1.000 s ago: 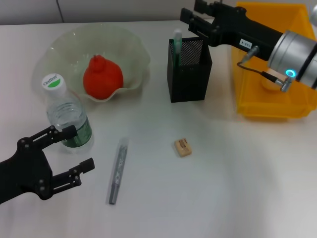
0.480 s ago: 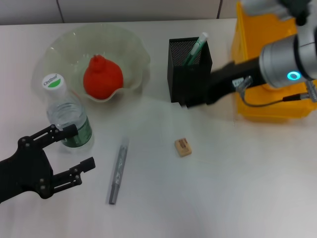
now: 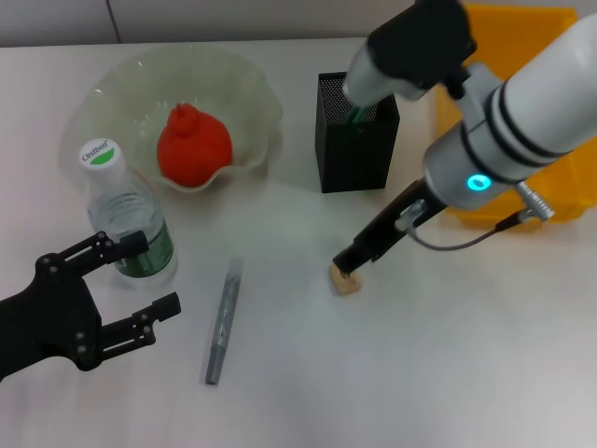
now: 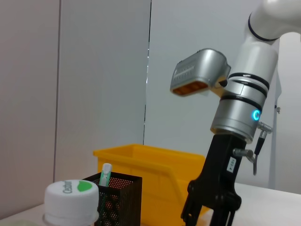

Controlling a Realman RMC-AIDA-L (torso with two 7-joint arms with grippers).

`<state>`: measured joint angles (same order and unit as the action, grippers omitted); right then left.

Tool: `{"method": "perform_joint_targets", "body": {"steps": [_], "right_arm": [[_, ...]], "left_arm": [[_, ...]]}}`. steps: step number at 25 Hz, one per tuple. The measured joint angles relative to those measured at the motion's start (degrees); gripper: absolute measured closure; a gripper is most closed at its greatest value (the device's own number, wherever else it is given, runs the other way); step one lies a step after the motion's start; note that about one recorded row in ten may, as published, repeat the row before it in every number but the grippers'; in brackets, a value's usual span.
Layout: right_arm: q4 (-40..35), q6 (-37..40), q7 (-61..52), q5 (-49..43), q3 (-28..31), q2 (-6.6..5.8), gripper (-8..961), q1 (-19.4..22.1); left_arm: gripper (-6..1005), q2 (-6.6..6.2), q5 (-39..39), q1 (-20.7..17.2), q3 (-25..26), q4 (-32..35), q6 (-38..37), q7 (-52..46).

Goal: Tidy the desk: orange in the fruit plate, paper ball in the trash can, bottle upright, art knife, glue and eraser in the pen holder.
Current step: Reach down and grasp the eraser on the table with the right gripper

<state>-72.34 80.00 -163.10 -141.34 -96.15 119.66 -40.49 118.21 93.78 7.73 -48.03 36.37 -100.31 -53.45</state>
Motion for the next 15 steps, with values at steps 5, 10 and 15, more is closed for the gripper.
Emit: {"method": "perform_joint_targets", "body": {"steps": [5, 10, 15], "right_arm": [[2.13, -1.82, -1.12, -0.18, -2.38, 0.02, 306, -1.26], [5.51, -3.92, -1.14, -0.10, -2.91, 0.18, 318, -2.61], [8.42, -5.86, -1.01, 1.34, -5.05, 0.22, 330, -3.83]], "left_arm": [[213, 0.00, 0.00, 0.01, -0.11, 0.03, -0.01, -0.07], [213, 0.00, 0.00, 0.01, -0.14, 0.02, -0.01, -0.07], [213, 0.00, 0.00, 0.00, -0.09, 0.02, -0.01, -0.07]]}}
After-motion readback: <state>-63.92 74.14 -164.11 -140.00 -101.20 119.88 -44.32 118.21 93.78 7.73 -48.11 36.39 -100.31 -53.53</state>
